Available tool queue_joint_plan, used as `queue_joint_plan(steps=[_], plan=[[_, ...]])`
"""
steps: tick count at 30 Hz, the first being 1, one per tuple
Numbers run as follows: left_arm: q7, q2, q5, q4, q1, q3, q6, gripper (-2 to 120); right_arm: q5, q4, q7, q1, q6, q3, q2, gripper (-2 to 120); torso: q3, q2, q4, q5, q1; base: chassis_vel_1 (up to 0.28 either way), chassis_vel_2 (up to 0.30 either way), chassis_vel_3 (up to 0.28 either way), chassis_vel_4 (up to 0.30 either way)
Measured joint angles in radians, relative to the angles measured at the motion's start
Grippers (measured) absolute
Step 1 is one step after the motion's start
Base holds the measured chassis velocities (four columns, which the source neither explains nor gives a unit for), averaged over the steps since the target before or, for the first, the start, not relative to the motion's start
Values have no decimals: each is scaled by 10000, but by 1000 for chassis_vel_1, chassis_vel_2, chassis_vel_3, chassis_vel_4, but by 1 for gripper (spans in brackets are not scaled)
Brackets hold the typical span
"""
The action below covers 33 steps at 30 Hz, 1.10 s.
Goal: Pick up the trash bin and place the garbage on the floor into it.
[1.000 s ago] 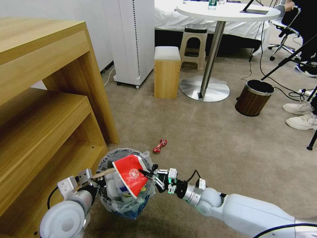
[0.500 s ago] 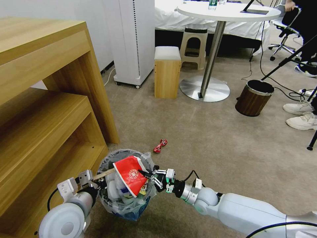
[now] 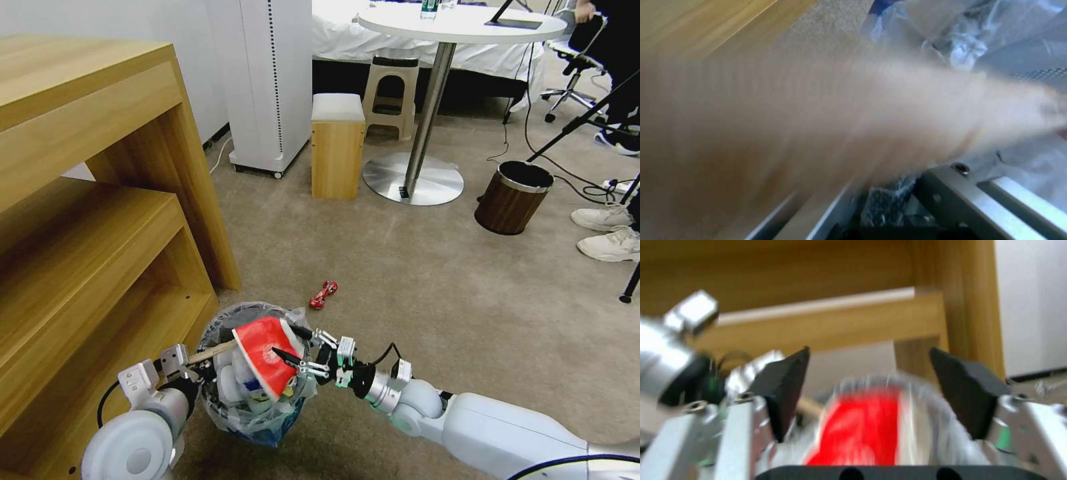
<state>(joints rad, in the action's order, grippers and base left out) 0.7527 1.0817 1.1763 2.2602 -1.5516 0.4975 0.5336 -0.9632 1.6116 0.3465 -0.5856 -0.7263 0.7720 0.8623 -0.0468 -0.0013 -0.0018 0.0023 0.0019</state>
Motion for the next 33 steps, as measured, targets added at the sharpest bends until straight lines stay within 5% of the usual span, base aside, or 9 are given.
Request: queue_joint_plan(steps=[5, 13, 19, 27, 33], plan=[[-4, -2, -31, -195, 96, -41, 1, 0, -31, 624, -70, -430, 60, -839, -372, 98, 0, 0, 0, 1, 0, 0, 0, 0, 0], [-11, -21, -49, -318, 88, -29, 1, 0, -136, 873, -260, -1223, 93, -2487, -844, 100, 0, 0, 0, 1, 0, 0, 0, 0, 0], [-51, -77, -40, -225, 103, 29, 1, 0, 400, 612, -1810, -1825, 115, -3950, -1080, 100, 0, 0, 2, 3, 0, 0, 0, 0, 0], [-140, -32, -99, -155, 211, 19, 3, 0, 1924, 206, -4367, -3614, 445, -7237, -1460, 100, 0, 0, 0, 1, 0, 0, 0, 0, 0], [-461, 260, -550, -151, 418, -1, 33, 0, 3683, -313, -6263, -5950, 1238, -11014, -1216, 100, 2, 0, 1, 4, 0, 0, 0, 0, 0]])
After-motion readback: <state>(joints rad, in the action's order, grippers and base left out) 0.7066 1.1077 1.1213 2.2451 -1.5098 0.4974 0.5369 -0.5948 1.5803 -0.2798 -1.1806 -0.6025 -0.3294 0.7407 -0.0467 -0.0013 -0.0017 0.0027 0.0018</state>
